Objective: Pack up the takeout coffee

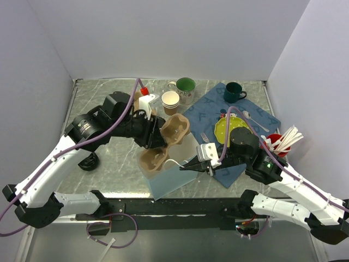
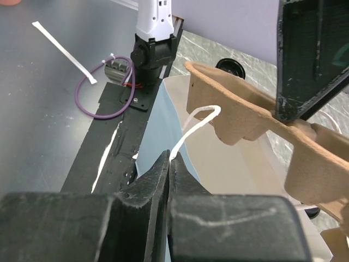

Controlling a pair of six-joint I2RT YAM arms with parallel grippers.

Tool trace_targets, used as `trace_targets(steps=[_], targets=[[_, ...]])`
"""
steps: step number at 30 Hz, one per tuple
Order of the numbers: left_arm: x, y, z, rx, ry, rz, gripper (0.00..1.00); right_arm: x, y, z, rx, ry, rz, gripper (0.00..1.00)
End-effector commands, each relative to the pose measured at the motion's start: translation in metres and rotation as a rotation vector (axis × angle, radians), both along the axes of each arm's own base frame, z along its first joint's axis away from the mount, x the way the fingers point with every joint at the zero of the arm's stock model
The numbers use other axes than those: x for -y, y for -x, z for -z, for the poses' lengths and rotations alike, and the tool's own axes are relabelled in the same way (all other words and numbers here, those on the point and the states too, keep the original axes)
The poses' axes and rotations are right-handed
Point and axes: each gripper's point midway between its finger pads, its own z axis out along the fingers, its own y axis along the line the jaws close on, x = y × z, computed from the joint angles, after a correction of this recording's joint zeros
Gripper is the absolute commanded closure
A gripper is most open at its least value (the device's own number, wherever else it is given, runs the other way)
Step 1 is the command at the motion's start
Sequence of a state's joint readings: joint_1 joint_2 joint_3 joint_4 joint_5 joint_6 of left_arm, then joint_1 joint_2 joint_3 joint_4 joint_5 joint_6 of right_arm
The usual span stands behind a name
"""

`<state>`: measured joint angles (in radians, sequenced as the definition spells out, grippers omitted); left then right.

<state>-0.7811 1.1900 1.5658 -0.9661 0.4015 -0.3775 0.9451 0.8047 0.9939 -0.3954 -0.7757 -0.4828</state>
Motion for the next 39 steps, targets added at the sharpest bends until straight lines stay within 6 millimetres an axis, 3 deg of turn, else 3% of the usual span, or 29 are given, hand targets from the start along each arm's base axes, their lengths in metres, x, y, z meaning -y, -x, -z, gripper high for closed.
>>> trace_targets(steps=[1,7,15,21,33,39], targets=[[-0.003,0.005,-0.004,0.055,-0.024,0.030,0.86,-0.001,0.001,-0.013,0.025,-0.045,-0.004,1.00],[0.006,0.008,-0.005,0.088,-0.050,0.056,0.86,-0.002,0.002,-0.011,0.009,-0.044,-0.004,1.00],[0.008,0.005,0.011,0.139,-0.160,0.037,0.91,-0.002,0.002,-0.012,0.005,-0.044,-0.001,1.00],[0.007,0.000,0.005,0.186,-0.166,0.032,0.86,-0.001,0.008,-0.009,-0.014,-0.031,-0.036,1.00],[0.005,0.012,0.026,0.175,-0.255,0.087,0.82,-0.002,0.004,-0.008,-0.027,-0.039,-0.005,1.00],[0.019,0.019,0.032,0.179,-0.254,0.124,0.83,-0.003,0.003,-0.009,-0.029,-0.036,-0.004,1.00]])
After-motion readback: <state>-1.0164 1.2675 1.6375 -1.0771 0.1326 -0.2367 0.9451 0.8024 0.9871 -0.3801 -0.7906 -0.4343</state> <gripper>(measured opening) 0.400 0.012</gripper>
